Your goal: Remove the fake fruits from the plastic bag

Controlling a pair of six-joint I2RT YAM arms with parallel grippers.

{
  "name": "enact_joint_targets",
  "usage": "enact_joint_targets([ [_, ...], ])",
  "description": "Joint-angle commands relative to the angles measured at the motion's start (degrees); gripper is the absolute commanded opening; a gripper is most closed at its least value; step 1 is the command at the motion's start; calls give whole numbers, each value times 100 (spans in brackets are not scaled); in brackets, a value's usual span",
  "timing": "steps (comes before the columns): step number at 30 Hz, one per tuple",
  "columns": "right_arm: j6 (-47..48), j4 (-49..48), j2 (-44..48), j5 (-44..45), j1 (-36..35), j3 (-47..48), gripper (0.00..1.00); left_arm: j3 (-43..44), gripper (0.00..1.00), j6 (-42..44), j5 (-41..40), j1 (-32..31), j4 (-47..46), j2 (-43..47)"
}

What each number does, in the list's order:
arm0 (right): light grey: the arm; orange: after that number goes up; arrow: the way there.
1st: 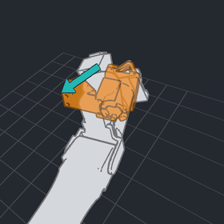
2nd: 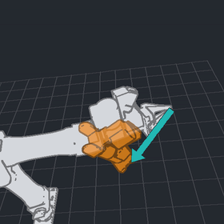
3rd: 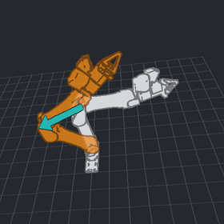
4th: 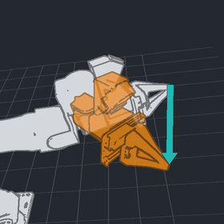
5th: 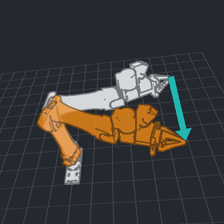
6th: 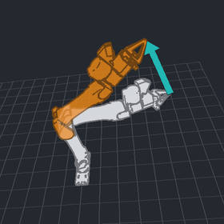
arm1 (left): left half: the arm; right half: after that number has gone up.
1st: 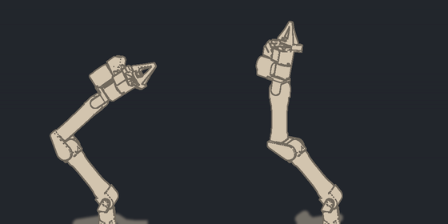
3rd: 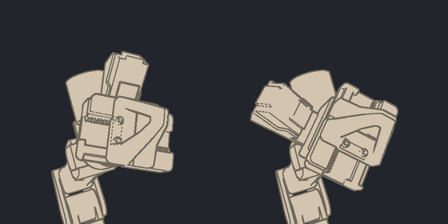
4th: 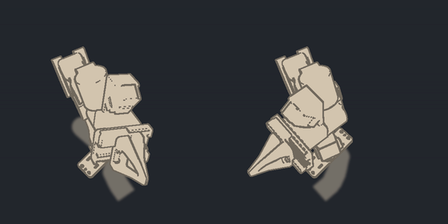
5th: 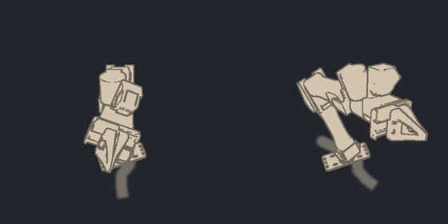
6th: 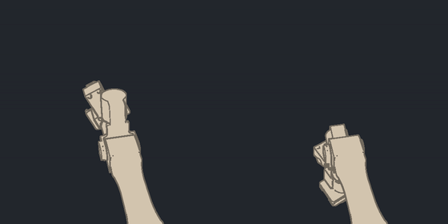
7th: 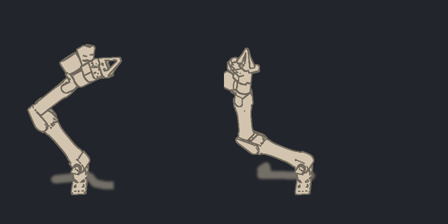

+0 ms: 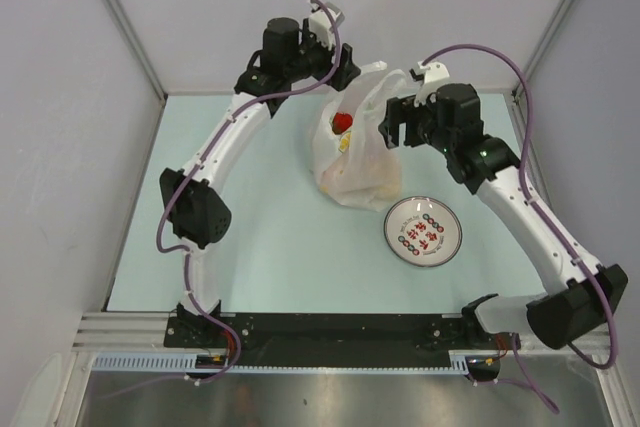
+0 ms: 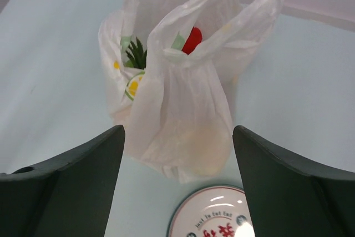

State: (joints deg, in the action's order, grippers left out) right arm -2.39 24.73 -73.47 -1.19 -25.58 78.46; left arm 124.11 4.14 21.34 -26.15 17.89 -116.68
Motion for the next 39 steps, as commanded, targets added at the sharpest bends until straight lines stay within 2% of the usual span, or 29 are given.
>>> enact_joint_targets([
  [1,-1016,-618,-482,-196,429,503,81,-27,89,-54,563,5,-198,251],
  [8,-1606,-1039,-1186,-900,660,908,72,-89,86,148,775,-74,-216,102],
  [11,-1685,-1146,-1476,-1015,625,1074,69,-80,78,254,477,-145,-347,-91],
  [12,-1703,-1155,-1547,-1023,616,1128,68,7,67,193,406,-145,-374,-161],
  [14,-1747,-1181,-1783,-1085,616,1320,66,156,57,105,300,-118,-357,-354],
  [15,-1773,-1190,-1863,-1111,616,1382,66,244,47,70,274,-110,-356,-390],
  [17,-1817,-1207,-2039,-1094,607,1575,66,219,35,26,204,-101,-383,-373],
  [18,-1817,-1225,-2231,-1033,607,1646,66,192,24,34,204,-101,-383,-364],
  [20,-1817,-1251,-2434,-962,616,1787,66,148,12,8,143,-74,-365,-312],
  [21,-1835,-1251,-2679,-918,642,1996,64,87,0,-27,38,-74,-374,-302],
  [22,-1835,-1260,-2785,-918,642,2103,61,60,0,-80,-59,-66,-391,-276],
  [23,-1739,-1260,-2934,-892,660,2252,50,34,0,-150,-199,-22,-409,-233],
  [25,-1598,-1138,-3374,-664,677,2787,37,-1,0,-203,-314,31,-400,-162],
  [26,-1580,-1128,-3506,-620,704,2981,16,-19,0,-247,-419,118,-426,-110],
  [27,-1493,-1120,-3638,-550,739,3183,4,-19,0,-265,-490,163,-435,-22],
  [28,-1431,-1146,-3970,-549,774,3715,0,-1,0,-291,-569,224,-453,31],
  [30,-1308,-1216,-4323,-698,844,4376,0,138,0,-326,-727,435,-567,145],
  [31,-1299,-1225,-4681,-750,905,5111,0,252,0,-318,-806,496,-593,146],
  [35,-948,-1084,-5404,-1083,941,7055,0,798,0,-292,-860,787,-716,321],
  [37,-816,-1390,-5240,-1251,950,7017,0,878,0,-300,-816,813,-778,557],
  [39,-789,-1541,-4731,-1445,959,6440,0,834,0,-300,-702,822,-726,716],
])
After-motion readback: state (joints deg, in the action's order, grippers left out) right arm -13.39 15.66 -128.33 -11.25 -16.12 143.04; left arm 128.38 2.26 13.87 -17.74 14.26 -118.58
